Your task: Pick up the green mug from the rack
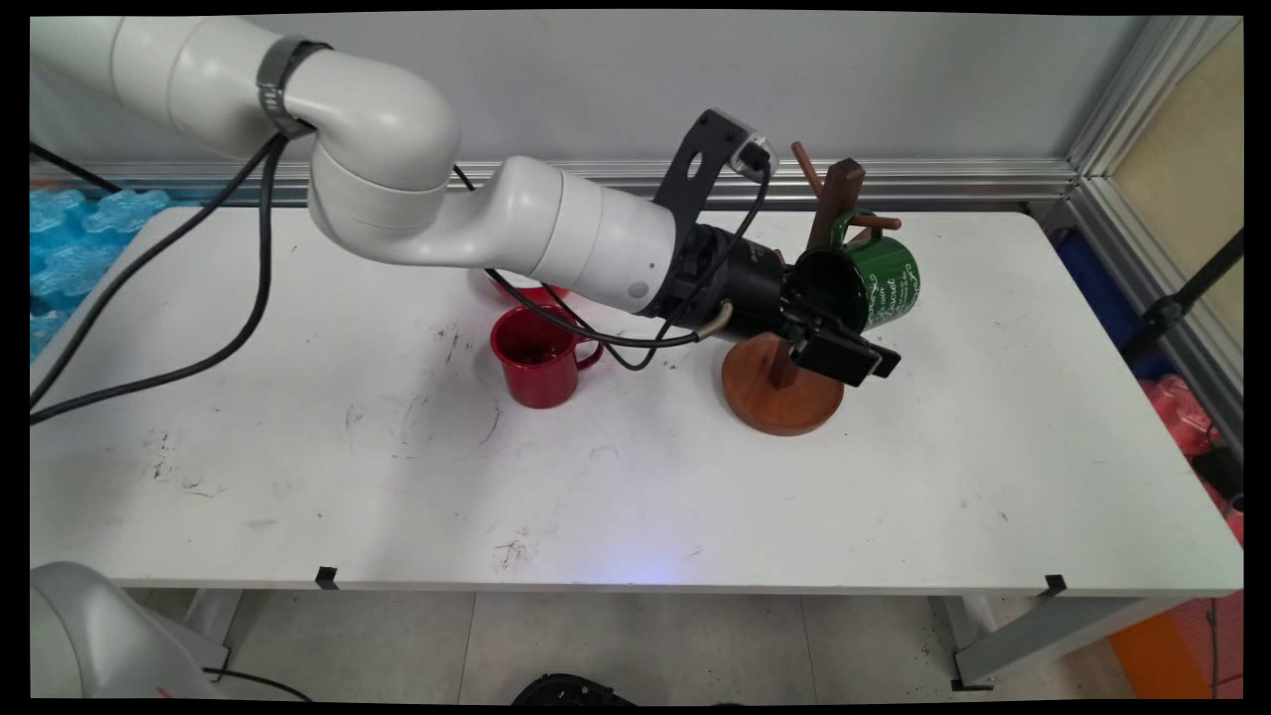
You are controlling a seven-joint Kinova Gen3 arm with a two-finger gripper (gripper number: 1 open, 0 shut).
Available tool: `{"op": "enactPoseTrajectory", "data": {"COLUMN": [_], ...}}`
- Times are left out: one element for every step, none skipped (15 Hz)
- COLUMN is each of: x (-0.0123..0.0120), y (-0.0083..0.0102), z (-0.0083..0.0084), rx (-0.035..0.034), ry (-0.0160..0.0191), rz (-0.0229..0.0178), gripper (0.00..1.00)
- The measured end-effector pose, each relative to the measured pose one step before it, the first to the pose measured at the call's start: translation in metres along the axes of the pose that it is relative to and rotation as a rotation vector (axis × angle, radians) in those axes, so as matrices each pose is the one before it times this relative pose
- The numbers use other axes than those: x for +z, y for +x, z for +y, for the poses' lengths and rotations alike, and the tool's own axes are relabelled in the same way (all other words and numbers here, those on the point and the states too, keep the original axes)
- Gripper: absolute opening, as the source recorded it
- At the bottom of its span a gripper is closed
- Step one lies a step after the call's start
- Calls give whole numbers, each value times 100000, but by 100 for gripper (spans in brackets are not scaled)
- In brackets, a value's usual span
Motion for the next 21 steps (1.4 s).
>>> {"op": "enactPoseTrajectory", "data": {"x": [171, 160, 145, 90, 139, 154, 154, 126, 81, 119, 125, 125, 93, 59, 84, 94, 93, 70, 42, 50, 55], "y": [12, 15, 22, 12, 22, 23, 23, 19, 12, 15, 20, 16, 12, 9, 14, 23, 20, 20, 20, 36, 52], "z": [-94, -108, -91, -61, -92, -89, -82, -70, -38, -59, -63, -52, -47, -28, -42, -39, -36, -24, -17, -22, -38], "rx": [88, 90, 90, 64, 94, 134, 138, 157, 96, 150, 146, 145, 145, 81, 148, 180, 115, 114, 64, 237, 232], "ry": [228, 274, 203, 149, 179, 149, 129, 117, 54, 68, 80, 36, 71, 33, 54, 35, 1, 14, 10, 15, 79], "rz": [184, 193, 161, 109, 164, 166, 159, 144, 95, 142, 162, 140, 134, 78, 130, 160, 127, 136, 106, 228, 266], "gripper": [100, 100, 100, 100, 100, 100, 100, 100, 100, 100, 100, 100, 100, 100, 100, 100, 100, 100, 100, 0, 0]}}
